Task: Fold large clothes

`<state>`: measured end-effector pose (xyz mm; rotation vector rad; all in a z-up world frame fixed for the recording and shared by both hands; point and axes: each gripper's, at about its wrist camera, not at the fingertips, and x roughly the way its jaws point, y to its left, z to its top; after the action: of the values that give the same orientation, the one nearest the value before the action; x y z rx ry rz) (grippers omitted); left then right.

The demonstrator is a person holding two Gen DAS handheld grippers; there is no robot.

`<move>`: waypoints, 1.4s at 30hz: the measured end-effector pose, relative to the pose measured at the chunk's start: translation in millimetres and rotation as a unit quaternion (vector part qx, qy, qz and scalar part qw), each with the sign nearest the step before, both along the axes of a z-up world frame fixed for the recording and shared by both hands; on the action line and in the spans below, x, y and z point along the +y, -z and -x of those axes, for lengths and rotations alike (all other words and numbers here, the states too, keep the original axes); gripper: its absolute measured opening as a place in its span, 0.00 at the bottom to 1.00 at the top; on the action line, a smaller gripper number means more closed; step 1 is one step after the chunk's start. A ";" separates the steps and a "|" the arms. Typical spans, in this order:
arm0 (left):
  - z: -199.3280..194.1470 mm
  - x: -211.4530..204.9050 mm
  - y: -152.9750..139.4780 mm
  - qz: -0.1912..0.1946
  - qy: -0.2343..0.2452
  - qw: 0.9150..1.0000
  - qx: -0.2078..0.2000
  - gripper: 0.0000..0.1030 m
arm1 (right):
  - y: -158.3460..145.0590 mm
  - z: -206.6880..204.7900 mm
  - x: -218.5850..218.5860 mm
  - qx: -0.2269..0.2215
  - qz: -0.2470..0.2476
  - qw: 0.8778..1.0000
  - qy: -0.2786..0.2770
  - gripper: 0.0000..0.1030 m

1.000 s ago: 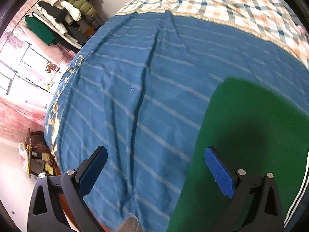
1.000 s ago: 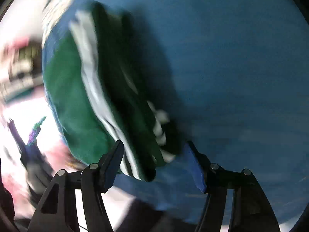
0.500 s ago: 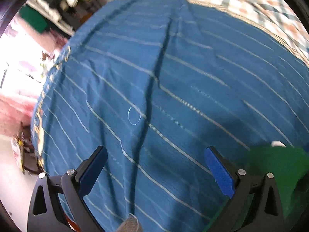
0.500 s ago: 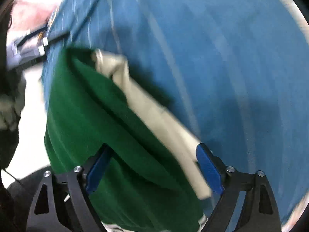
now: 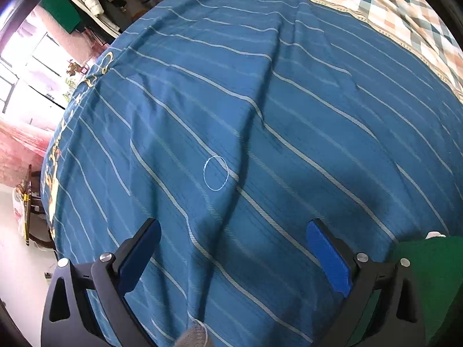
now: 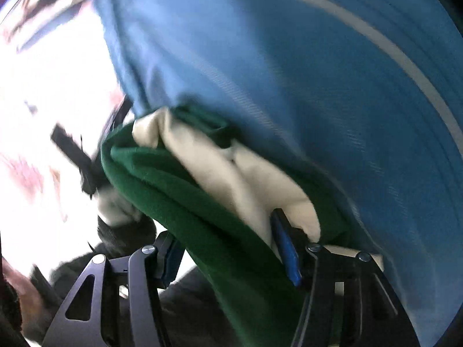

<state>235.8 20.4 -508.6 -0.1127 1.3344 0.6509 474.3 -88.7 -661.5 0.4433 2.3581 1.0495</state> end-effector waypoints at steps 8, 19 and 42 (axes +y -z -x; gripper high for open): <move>14.9 -11.0 -31.0 0.012 0.002 1.000 -0.016 1.00 | -102.2 -4.1 19.0 -0.261 -0.010 0.957 -0.127 0.78; 19.5 -80.5 -61.1 0.009 0.082 0.996 -0.035 1.00 | -100.2 27.3 -13.0 -0.326 0.131 0.935 0.049 0.25; 59.9 -91.2 -43.3 0.088 0.080 0.992 -0.028 1.00 | -67.0 132.5 -171.9 -0.260 0.148 0.873 0.386 0.19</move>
<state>175.9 -70.8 -465.3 -0.1634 1.3304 0.3904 341.8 -260.5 -594.5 0.7783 1.5746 0.3493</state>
